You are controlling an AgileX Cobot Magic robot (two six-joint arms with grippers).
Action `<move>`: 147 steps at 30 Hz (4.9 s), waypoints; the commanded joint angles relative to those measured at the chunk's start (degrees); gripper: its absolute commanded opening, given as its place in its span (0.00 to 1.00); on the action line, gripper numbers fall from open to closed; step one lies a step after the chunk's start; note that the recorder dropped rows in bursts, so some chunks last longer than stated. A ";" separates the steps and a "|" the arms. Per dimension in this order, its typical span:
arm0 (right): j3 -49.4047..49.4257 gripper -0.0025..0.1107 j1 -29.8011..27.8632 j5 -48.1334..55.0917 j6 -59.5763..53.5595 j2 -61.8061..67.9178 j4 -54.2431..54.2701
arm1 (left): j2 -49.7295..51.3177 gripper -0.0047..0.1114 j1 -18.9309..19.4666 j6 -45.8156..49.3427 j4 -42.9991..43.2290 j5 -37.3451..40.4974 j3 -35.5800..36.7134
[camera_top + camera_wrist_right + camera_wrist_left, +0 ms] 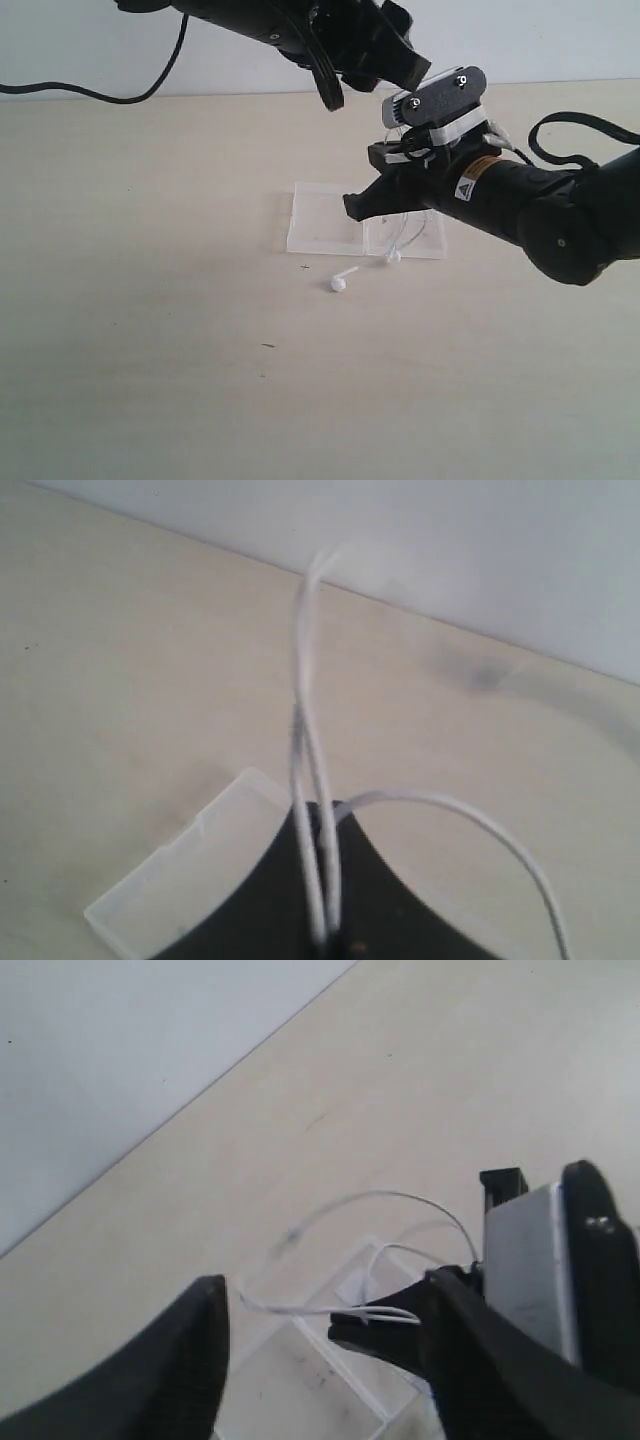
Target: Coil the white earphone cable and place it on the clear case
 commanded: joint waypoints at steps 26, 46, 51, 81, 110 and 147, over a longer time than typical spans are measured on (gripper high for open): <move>-25.85 0.02 -4.96 56.53 -47.87 -13.95 32.18 | -53.00 0.04 6.61 -7.92 0.03 -54.97 63.28; -20.29 0.02 -11.89 63.82 -98.01 -8.45 85.42 | -86.50 0.04 7.65 -19.66 4.75 -41.91 81.88; -16.60 0.02 -11.89 63.57 -107.63 -8.45 95.96 | -86.50 0.04 12.20 -10.74 -4.30 -37.68 81.88; -17.08 0.02 -11.89 59.71 -120.65 -5.36 103.34 | -86.50 0.04 15.24 -12.49 -3.87 -36.50 81.88; -15.22 0.02 -10.71 18.32 -30.19 -7.22 35.92 | -86.50 0.04 15.24 -12.49 -3.87 -36.32 81.88; -5.51 0.02 -7.87 1.62 6.17 -6.77 -2.73 | -86.50 0.04 15.24 -12.49 -3.77 -35.72 81.88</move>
